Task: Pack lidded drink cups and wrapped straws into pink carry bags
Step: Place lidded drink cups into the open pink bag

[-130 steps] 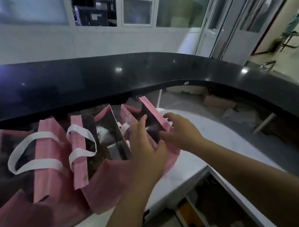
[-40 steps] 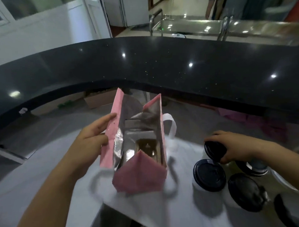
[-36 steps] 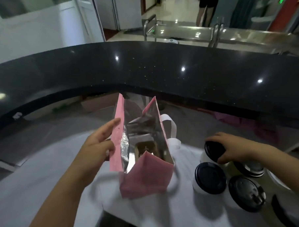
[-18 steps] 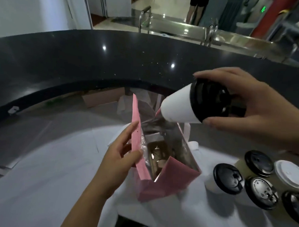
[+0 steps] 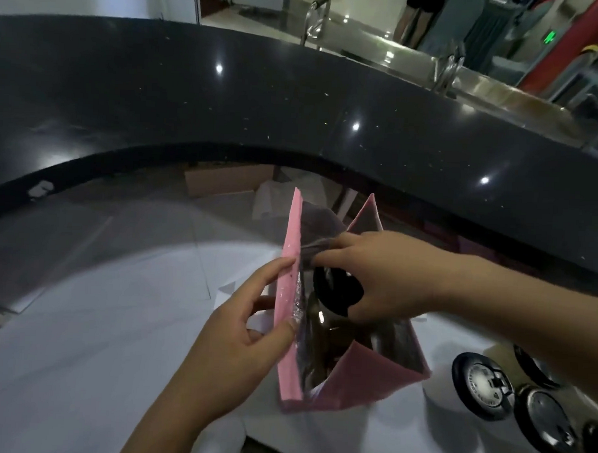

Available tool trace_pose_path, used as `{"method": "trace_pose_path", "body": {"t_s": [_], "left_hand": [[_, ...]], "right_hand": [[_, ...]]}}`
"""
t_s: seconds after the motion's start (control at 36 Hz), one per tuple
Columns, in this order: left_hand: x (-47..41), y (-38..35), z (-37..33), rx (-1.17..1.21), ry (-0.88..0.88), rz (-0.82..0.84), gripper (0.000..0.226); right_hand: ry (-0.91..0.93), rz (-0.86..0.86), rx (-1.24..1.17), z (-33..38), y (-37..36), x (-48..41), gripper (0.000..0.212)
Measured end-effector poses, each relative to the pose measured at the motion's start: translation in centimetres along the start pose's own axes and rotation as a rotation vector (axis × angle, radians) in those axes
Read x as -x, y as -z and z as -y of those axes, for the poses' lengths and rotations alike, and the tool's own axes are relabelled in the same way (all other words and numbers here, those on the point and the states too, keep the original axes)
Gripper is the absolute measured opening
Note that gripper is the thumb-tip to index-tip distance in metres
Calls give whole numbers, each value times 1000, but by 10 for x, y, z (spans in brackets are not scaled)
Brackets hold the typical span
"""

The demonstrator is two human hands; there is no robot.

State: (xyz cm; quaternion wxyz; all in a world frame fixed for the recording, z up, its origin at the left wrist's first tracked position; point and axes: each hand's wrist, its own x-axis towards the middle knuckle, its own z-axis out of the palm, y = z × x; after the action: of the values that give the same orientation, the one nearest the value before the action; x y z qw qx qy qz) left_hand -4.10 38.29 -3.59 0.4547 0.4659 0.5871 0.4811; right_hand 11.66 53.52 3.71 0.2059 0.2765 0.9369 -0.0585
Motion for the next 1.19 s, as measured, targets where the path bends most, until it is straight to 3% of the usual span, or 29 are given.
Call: {"method": "trace_pose_path", "body": {"t_s": [0.19,0.36,0.56,0.75,0.83,1.0,1.19], "left_hand": [[0,6,-7,-5,-1,-35,64],[1,2,-12,-39,-6,-30,65],[6,0,-10,-190,-39,-148,54],[6,-10,-8,-139,21,-130,49],[5,-15,-9,-130,1,-137,57],[5,-17,-5,-99,-6,-159,49],[10,-24,-2,-56,4,-177,47]], "right_hand": [[24,89,18,-4,-23,-18,70],[6,35,-48,-25,-44,-18,66],[-76,-19,-202,-40,-67,-6,63],[-76,-31,-278,-49,-82,-5,67],[-64,-20,-261,-44,-85,-9,64],[-51,-5,-189,-33,-85,-21,50],[-73,-8,-224,-30,-86,-15,51]]}}
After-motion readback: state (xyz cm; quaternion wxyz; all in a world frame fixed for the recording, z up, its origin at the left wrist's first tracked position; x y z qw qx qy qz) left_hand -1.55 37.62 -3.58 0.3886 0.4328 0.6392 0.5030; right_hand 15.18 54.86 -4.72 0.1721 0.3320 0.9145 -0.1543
